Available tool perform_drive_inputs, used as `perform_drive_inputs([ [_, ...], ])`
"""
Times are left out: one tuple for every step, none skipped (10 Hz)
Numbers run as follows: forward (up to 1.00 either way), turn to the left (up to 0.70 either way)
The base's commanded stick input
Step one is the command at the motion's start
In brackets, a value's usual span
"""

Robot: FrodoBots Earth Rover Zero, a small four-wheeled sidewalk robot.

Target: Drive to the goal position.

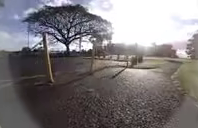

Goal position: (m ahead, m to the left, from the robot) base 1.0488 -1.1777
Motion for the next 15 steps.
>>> perform_drive_inputs([
  [0.45, 0.00],
  [0.45, 0.00],
  [0.45, -0.17],
  [0.45, -0.26],
  [0.45, -0.26],
  [0.45, -0.26],
  [0.45, -0.26],
  [0.45, -0.26],
  [0.45, -0.26],
  [0.45, -0.26],
  [0.45, -0.26],
  [0.45, -0.26],
  [0.45, -0.26],
  [0.45, -0.26],
  [0.45, -0.26],
])
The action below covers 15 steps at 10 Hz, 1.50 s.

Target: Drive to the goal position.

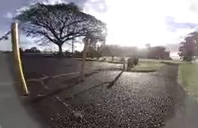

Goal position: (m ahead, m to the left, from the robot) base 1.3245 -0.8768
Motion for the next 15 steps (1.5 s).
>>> perform_drive_inputs([
  [0.45, -0.26],
  [0.45, -0.26],
  [0.45, -0.26],
  [0.45, -0.26],
  [0.45, -0.18],
  [0.45, -0.05],
  [0.45, 0.00],
  [0.45, 0.00],
  [0.45, 0.00],
  [0.45, -0.02],
  [0.45, -0.16],
  [0.45, -0.27],
  [0.45, -0.27],
  [0.45, -0.27],
  [0.45, -0.27],
])
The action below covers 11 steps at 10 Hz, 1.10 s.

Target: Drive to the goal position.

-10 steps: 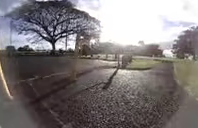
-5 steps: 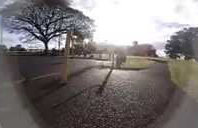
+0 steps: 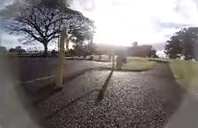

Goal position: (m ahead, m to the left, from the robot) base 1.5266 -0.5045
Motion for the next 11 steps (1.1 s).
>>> perform_drive_inputs([
  [0.45, -0.27],
  [0.45, -0.27],
  [0.45, -0.27],
  [0.45, -0.27],
  [0.45, -0.27],
  [0.45, -0.27],
  [0.45, -0.27],
  [0.45, -0.27],
  [0.45, -0.27],
  [0.45, -0.26],
  [0.45, -0.19],
])
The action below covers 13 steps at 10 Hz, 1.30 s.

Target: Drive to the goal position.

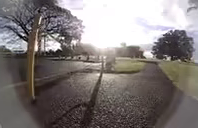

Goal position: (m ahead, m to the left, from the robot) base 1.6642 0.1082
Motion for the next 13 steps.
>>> perform_drive_inputs([
  [0.45, 0.00],
  [0.45, 0.00],
  [0.45, 0.00],
  [0.45, 0.00],
  [0.45, 0.00],
  [0.45, 0.00],
  [0.45, 0.00],
  [0.45, 0.00],
  [0.45, 0.00],
  [0.45, 0.00],
  [0.45, 0.00],
  [0.45, 0.00],
  [0.45, 0.00],
])
